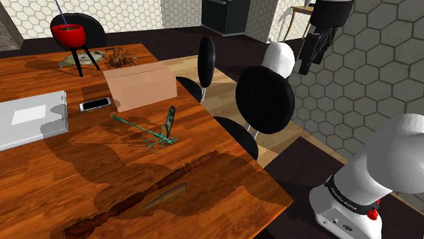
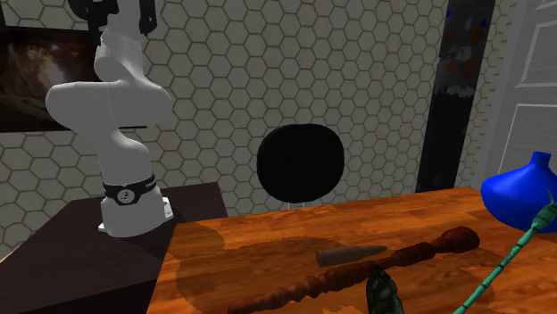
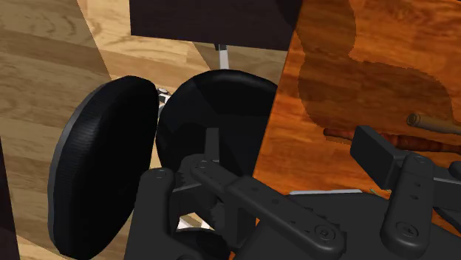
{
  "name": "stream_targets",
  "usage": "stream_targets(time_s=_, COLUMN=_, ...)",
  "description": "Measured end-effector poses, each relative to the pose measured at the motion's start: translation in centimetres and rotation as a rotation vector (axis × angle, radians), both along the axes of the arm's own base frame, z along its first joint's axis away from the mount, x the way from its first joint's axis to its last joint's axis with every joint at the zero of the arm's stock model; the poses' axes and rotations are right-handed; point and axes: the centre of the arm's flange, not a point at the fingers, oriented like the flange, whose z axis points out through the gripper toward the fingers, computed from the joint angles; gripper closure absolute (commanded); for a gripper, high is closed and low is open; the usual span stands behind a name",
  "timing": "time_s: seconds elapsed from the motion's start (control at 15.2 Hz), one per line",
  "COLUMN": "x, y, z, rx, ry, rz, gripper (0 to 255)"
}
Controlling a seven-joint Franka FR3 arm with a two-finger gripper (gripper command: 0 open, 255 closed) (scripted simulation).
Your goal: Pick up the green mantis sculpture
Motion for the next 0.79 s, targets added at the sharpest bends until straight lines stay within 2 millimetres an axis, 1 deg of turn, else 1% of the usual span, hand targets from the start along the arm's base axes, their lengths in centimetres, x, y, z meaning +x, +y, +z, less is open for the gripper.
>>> stream_targets(time_s=0.07, x=0.0, y=0.0, z=0.0, rx=0.0, ry=0.0, rz=0.0, gripper=0)
stream_targets(time_s=0.2, x=1.2, y=0.5, z=-0.7, rx=0.006, ry=-0.001, rz=0.031, gripper=0)
stream_targets(time_s=0.46, x=4.8, y=1.4, z=-3.5, rx=0.024, ry=-0.006, rz=0.126, gripper=0)
stream_targets(time_s=0.59, x=6.9, y=2.3, z=-4.8, rx=0.034, ry=-0.009, rz=0.177, gripper=0)
stream_targets(time_s=0.79, x=9.6, y=3.6, z=-6.8, rx=0.048, ry=-0.014, rz=0.254, gripper=0)
